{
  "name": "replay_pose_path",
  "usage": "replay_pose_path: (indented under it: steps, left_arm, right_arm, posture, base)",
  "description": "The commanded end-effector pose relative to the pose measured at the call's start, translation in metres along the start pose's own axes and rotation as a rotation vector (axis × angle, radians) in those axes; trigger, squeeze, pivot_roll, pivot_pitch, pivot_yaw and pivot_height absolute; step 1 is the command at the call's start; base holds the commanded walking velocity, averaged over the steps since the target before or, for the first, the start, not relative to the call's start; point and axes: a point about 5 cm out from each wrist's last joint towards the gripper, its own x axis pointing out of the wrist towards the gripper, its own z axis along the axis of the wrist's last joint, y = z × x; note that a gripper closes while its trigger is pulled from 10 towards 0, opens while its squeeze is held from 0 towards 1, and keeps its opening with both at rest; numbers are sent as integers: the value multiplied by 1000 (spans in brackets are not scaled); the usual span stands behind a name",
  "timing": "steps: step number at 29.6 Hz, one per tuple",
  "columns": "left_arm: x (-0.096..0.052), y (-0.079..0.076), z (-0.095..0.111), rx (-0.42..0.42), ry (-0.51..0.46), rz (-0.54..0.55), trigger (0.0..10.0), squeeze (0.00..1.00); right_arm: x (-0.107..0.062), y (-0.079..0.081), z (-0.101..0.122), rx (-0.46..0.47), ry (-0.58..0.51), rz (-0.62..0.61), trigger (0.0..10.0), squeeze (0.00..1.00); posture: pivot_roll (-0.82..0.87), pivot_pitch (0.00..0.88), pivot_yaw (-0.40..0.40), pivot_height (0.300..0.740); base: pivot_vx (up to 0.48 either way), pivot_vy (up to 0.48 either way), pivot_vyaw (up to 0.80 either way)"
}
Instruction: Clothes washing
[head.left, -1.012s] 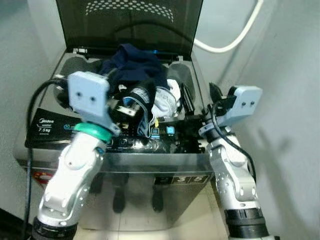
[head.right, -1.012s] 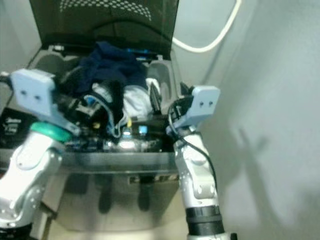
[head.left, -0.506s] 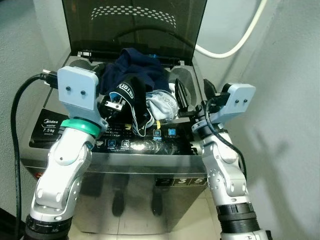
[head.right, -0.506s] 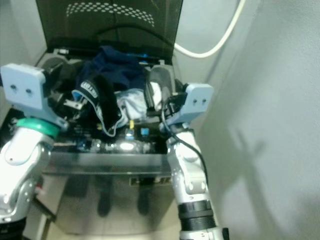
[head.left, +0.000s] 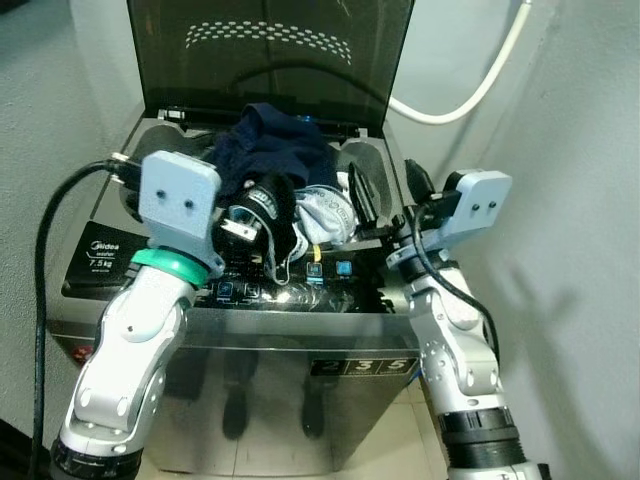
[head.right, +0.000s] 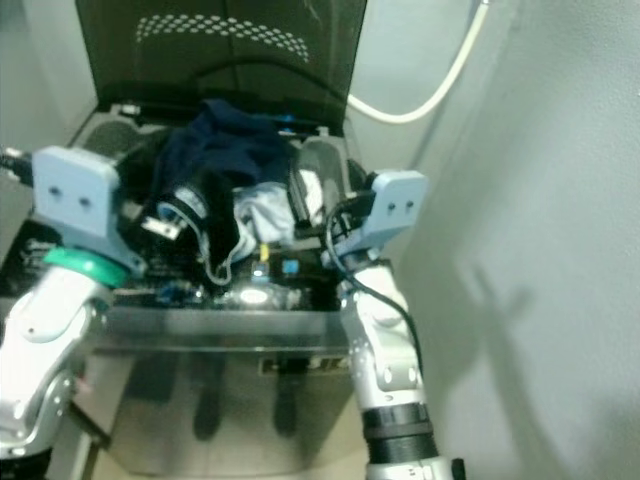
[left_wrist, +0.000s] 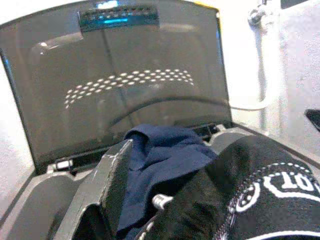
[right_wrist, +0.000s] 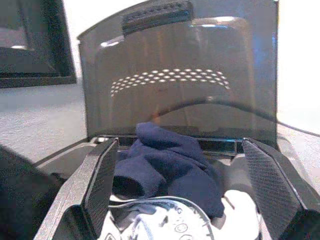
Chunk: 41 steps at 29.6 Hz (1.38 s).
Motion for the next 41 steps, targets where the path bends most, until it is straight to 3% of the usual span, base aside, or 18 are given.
replay_pose_path:
  steps: [1, 2, 4, 8, 10, 12, 14, 15, 16, 18, 19, 21, 25, 27, 32, 36, 37, 41]
  left_arm:
    - [4, 41, -11, 84, 70, 187, 10000, 0]
    - [4, 41, -11, 84, 70, 187, 10000, 0]
    - [13, 103, -22, 200, 157, 463, 10000, 0]
    - [27, 127, -32, 243, 205, 428, 10000, 0]
    - [27, 127, -32, 243, 205, 428, 10000, 0]
    - [57, 118, -33, 337, 196, 280, 10000, 0]
    - [57, 118, -33, 337, 196, 280, 10000, 0]
    - [76, 113, -25, 373, 170, 248, 10000, 0]
    - [76, 113, -25, 373, 170, 248, 10000, 0]
    - [119, 89, 11, 511, 62, 179, 10000, 0]
    - [119, 89, 11, 511, 62, 179, 10000, 0]
    - [142, 60, 37, 581, -21, 79, 10000, 0]
    - [148, 27, 23, 442, 65, -148, 10000, 0]
    - [134, 4, -17, 315, 244, -431, 10000, 0]
    - [115, 12, -47, 228, 400, -510, 10000, 0]
    - [96, 48, -59, 84, 485, -499, 10000, 0]
    - [94, 55, -51, 92, 451, -489, 10000, 1000]
    - [92, 63, -37, 102, 404, -491, 10000, 1000]
  right_arm:
    - [1, -6, 3, -14, -18, -7, 10000, 0]
    - [1, -6, 3, -14, -18, -7, 10000, 0]
    - [0, -8, 2, -14, -27, -40, 10000, 0]
    - [-2, -2, -1, 3, -22, -59, 10000, 0]
    - [-2, -2, -1, 3, -22, -59, 10000, 0]
    - [-4, 4, 2, 22, -18, -24, 10000, 0]
    - [-4, 4, 2, 22, -18, -24, 10000, 0]
    - [-5, 3, 3, 18, -13, -9, 10000, 0]
    - [-5, 3, 3, 18, -13, -9, 10000, 0]
    - [-8, -1, 12, -3, -33, -29, 10000, 0]
    - [-8, -1, 12, -3, -33, -29, 10000, 0]
    - [-14, -2, 17, -17, -46, -69, 10000, 0]
    - [-22, -2, 17, -25, -41, -96, 10000, 0]
    - [-30, -2, 17, -30, -35, -130, 10000, 0]
    - [-37, -5, 17, -32, -23, -158, 10000, 0]
    - [-37, -4, 18, -25, 2, -160, 10000, 0]
    - [-36, -3, 18, -19, 4, -156, 10000, 0]
    - [-35, -1, 17, -11, 10, -152, 10000, 0]
  posture:
    - [137, 39, 2, 740]
    - [137, 39, 2, 740]
    - [123, 45, 18, 740]
    - [111, 61, -9, 740]
    - [111, 61, -9, 740]
    - [120, 73, -7, 740]
    - [120, 73, -7, 740]
    - [92, 89, 0, 740]
    - [92, 89, 0, 740]
    - [41, 134, 30, 740]
    - [41, 134, 30, 740]
    - [14, 173, 62, 740]
    - [7, 188, 78, 740]
    - [-8, 221, 100, 740]
    - [11, 241, 96, 740]
    - [30, 253, 81, 740]
    - [46, 254, 71, 740]
    - [55, 252, 67, 740]
  base:
    - [0, 0, 0]
    - [0, 0, 0]
    - [0, 0, 0]
    - [0, 0, 0]
    - [0, 0, 0]
    - [0, 0, 0]
    - [0, 0, 0]
    - [0, 0, 0]
    - [0, 0, 0]
    - [0, 0, 0]
    - [0, 0, 0]
    - [0, 0, 0]
    - [0, 0, 0]
    - [0, 0, 0]
    - [0, 0, 0]
    - [0, 0, 0]
    - [0, 0, 0]
    - [0, 0, 0]
